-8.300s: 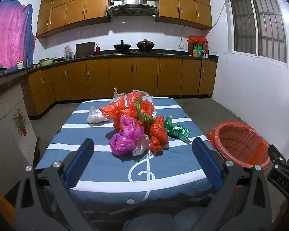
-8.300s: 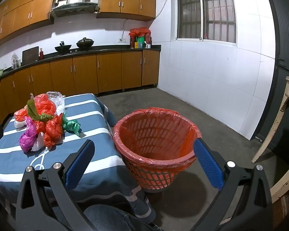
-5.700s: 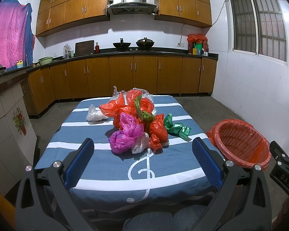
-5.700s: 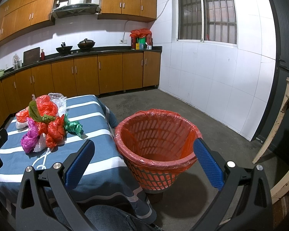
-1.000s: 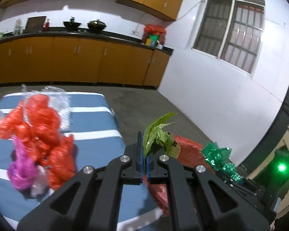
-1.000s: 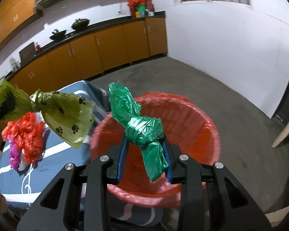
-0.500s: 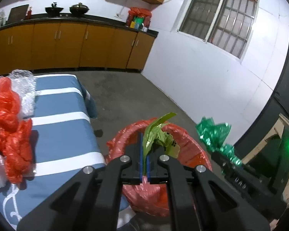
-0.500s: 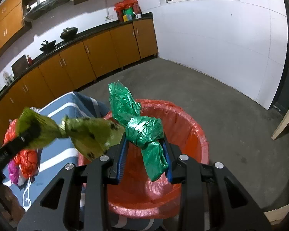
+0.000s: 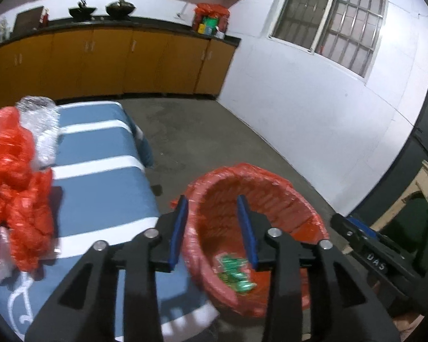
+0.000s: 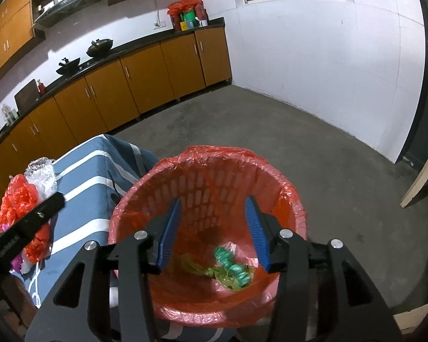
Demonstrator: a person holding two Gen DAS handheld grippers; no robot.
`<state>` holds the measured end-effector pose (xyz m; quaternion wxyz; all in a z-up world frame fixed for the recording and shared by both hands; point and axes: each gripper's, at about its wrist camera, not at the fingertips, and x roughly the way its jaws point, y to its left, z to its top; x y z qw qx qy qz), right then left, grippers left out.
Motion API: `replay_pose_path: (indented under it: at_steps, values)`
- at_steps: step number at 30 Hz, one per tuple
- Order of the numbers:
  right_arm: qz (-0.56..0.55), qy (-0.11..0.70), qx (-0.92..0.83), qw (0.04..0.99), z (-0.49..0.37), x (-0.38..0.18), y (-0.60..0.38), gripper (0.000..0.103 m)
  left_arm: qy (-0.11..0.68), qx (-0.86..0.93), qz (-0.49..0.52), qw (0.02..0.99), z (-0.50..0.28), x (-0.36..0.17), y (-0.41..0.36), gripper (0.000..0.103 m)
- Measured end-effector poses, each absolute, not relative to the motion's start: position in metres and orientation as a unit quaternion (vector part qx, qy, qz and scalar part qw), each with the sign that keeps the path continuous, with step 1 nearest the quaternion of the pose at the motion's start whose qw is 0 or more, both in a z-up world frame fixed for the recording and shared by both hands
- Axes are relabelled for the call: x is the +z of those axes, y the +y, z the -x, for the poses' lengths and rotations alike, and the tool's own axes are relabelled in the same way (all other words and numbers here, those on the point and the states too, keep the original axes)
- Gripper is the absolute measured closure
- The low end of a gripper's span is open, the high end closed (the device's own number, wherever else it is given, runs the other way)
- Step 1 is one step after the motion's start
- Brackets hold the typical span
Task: Collect trash
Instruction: 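Carry both bags over the orange basket and open both grippers to drop them, then move the right gripper back to the table and grasp a red bag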
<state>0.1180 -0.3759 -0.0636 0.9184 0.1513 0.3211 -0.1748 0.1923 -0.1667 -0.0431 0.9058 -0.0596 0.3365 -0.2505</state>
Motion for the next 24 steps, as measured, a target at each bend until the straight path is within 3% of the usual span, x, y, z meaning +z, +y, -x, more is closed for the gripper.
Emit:
replay_pose_path:
  at_steps: [7, 15, 24]
  values:
    - [-0.132, 0.312, -0.164, 0.926, -0.122, -0.056, -0.357, 0.055, 0.296, -0.179, 0.031, 0.938, -0.175, -0.032, -0.127, 0.043]
    - [-0.087, 0.302, -0.113, 0.942, -0.137, -0.044, -0.3, 0.055, 0.258, -0.085, 0.008, 0.962, -0.159, -0.023, -0.056, 0.03]
    - [-0.061, 0.315, -0.025, 0.947, -0.164, -0.051, -0.214, 0.055, 0.259, 0.026, 0.035, 0.965, -0.147, -0.03, 0.048, 0.024]
